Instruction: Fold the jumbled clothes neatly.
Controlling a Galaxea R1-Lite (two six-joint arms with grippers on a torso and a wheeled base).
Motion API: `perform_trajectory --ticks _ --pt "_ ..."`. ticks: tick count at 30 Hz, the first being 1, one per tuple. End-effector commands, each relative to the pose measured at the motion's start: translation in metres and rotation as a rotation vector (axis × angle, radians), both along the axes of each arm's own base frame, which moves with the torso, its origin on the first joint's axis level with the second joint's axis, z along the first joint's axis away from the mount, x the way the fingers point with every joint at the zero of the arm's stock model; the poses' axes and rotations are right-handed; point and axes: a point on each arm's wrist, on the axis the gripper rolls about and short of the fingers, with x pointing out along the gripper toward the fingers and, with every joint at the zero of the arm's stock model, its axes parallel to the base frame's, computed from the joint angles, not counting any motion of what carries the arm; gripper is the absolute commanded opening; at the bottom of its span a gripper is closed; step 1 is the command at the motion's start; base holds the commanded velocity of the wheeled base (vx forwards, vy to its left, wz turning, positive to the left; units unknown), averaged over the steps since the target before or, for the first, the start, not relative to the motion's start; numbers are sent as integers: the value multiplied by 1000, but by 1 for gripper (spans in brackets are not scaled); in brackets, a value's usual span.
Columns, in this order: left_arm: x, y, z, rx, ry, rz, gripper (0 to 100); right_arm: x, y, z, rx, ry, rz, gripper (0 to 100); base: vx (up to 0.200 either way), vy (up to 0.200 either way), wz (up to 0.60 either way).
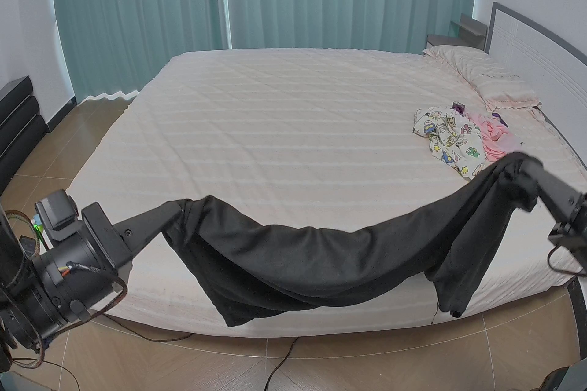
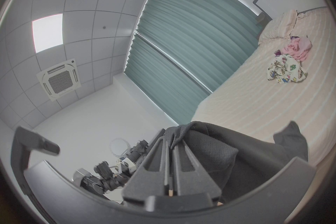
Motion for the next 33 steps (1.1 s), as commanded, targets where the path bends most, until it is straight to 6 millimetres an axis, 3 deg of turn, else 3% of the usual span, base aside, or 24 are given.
perform_trajectory --ticks 1,6,7,9,12,16,22,27,33 --pt "-7 18 46 -90 -111 69 0 -21 -17 99 131 -157 -4 0 0 0 0" --pt "8 17 55 -83 -110 119 0 38 -9 113 115 -97 -104 0 0 0 0" --pt "8 17 54 -82 -109 121 0 40 -9 113 113 -92 -105 0 0 0 0" --pt "14 14 54 -73 -97 122 0 76 -9 111 101 -44 -134 0 0 0 0" --pt "26 7 47 -45 -62 130 0 119 -7 92 66 42 -179 0 0 0 0" --pt "42 -3 35 -7 -11 132 0 152 -8 70 51 82 -215 0 0 0 0" --pt "65 -10 24 25 38 155 0 182 -9 47 50 84 -244 0 0 0 0" --pt "78 -14 20 36 56 155 0 189 -11 44 51 79 -255 0 200 0 0" --pt "100 -18 25 27 55 135 0 208 -9 19 -37 116 -276 0 200 0 0"
